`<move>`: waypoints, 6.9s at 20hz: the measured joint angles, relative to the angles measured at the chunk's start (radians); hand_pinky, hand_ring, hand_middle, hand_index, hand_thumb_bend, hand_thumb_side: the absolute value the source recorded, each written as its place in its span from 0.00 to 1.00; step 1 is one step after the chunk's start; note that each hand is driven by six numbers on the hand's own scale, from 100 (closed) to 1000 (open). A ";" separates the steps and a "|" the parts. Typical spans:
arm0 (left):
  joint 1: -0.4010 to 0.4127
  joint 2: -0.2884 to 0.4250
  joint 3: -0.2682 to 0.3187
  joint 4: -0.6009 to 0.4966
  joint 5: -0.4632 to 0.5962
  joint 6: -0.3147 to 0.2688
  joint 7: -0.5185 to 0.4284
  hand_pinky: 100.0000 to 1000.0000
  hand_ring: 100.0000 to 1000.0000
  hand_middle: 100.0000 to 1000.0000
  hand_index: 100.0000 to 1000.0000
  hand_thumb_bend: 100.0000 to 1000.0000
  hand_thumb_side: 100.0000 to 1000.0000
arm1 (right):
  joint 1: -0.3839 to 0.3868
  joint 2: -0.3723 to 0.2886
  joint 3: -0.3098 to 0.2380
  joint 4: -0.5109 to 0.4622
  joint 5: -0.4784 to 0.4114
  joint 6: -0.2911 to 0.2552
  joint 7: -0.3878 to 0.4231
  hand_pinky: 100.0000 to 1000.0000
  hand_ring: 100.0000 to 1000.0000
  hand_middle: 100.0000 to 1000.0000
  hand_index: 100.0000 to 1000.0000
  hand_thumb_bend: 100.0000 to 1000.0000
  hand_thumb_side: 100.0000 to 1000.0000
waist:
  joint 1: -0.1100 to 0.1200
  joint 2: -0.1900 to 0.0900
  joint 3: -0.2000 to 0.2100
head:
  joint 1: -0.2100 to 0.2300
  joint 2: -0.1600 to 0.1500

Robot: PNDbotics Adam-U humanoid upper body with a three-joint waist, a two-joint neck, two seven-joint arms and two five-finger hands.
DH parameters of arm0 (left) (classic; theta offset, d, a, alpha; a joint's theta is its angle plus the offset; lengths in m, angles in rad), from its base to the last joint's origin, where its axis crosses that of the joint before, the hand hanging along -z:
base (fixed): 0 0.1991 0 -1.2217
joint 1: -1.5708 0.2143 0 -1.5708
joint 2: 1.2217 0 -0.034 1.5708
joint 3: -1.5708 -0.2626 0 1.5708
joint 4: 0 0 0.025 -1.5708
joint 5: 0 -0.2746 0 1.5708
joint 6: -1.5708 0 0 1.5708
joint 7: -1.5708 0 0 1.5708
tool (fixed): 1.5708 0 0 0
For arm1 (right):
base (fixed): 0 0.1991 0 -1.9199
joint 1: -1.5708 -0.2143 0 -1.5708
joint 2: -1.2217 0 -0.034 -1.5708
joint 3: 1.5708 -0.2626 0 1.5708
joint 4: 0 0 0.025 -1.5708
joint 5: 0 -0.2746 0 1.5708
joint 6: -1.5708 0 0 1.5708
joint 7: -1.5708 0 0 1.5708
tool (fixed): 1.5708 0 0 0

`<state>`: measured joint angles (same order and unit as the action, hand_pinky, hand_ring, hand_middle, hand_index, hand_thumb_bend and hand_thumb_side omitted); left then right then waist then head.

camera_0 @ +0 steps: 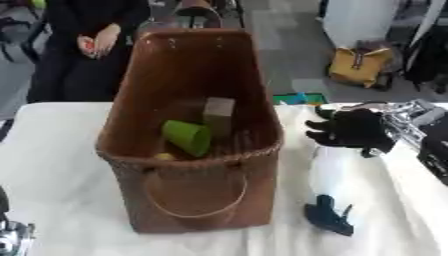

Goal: Pick up objects on the table and place them in the box.

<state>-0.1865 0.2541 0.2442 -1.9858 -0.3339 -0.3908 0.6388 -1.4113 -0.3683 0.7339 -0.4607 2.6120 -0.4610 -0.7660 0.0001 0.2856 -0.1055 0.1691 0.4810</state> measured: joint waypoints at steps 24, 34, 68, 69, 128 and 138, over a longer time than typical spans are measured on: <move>-0.007 0.000 0.000 0.000 0.000 0.005 0.001 0.68 0.67 0.82 0.68 0.00 0.94 | -0.005 0.065 -0.134 0.026 0.000 -0.127 0.122 0.78 1.00 1.00 1.00 0.40 0.87 | -0.001 0.012 0.012 | 0.008 -0.008; -0.008 0.000 0.000 0.000 -0.001 0.009 0.005 0.68 0.67 0.82 0.68 0.00 0.95 | -0.015 0.074 -0.122 0.037 0.000 -0.153 0.148 0.79 1.00 1.00 1.00 0.39 0.88 | -0.009 0.012 0.007 | 0.009 -0.010; -0.025 0.000 0.000 0.000 -0.005 0.013 0.019 0.69 0.66 0.81 0.68 0.00 0.95 | -0.037 0.110 -0.194 0.155 0.000 -0.154 0.149 0.79 1.00 1.00 1.00 0.38 0.87 | -0.005 0.036 0.025 | 0.001 -0.043; -0.025 0.000 0.000 0.000 -0.005 0.013 0.019 0.69 0.66 0.81 0.68 0.00 0.95 | -0.037 0.110 -0.193 0.155 0.000 -0.154 0.149 0.79 1.00 1.00 1.00 0.38 0.87 | -0.005 0.036 0.026 | 0.000 -0.043; -0.032 0.000 0.000 0.000 -0.008 0.020 0.031 0.68 0.65 0.80 0.64 0.00 0.91 | -0.030 0.168 -0.247 0.167 0.002 -0.154 0.149 0.73 0.93 0.82 0.82 0.00 0.74 | -0.008 0.037 0.026 | -0.007 -0.064; -0.033 0.000 0.001 0.000 -0.008 0.024 0.045 0.69 0.65 0.80 0.64 0.00 0.92 | -0.027 0.172 -0.247 0.166 0.002 -0.154 0.150 0.74 0.93 0.83 0.68 0.00 0.71 | -0.008 0.037 0.027 | -0.010 -0.070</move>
<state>-0.2191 0.2545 0.2448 -1.9858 -0.3423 -0.3671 0.6836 -1.4388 -0.1961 0.4866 -0.2951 2.6139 -0.6153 -0.6163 -0.0080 0.3225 -0.0781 0.1589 0.4114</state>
